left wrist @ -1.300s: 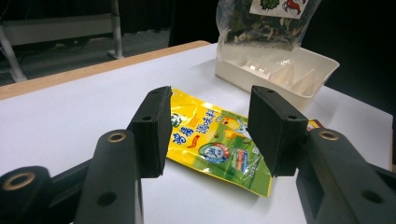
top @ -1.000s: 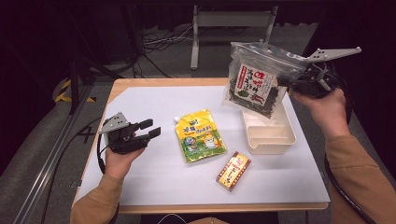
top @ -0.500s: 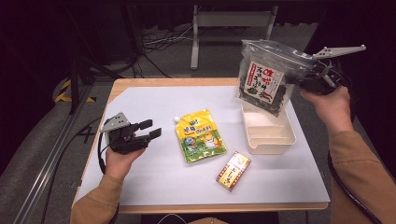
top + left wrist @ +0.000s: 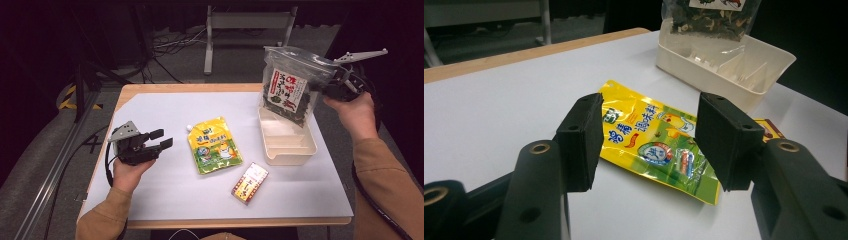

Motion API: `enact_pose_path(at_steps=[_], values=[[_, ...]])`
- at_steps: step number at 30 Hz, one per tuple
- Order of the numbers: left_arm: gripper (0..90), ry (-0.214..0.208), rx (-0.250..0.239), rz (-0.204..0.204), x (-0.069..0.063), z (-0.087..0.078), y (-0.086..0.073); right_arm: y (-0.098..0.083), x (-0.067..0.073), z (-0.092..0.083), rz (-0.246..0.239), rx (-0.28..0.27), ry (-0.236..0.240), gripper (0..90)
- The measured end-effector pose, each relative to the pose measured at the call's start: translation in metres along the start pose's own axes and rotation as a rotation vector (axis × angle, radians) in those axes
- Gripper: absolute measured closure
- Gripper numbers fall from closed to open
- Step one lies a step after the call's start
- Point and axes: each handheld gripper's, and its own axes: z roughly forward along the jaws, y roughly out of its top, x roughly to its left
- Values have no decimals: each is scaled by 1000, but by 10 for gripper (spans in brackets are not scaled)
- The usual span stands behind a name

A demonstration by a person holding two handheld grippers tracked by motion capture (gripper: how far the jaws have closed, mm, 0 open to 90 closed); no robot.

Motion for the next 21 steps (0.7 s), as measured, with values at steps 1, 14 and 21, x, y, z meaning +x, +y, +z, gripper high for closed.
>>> enact_pose_path(at_steps=[1, 14, 21], values=[[450, 0, 0, 0, 0, 0, 0, 0, 0, 0, 0, 0, 0, 820], [442, 2, 16, -7, 0, 0, -1, -4, -6, 3, 24, 43, -41, 820], [443, -1, 20, -6, 0, 2, -1, -12, -5, 11, 28, 54, -29, 817]])
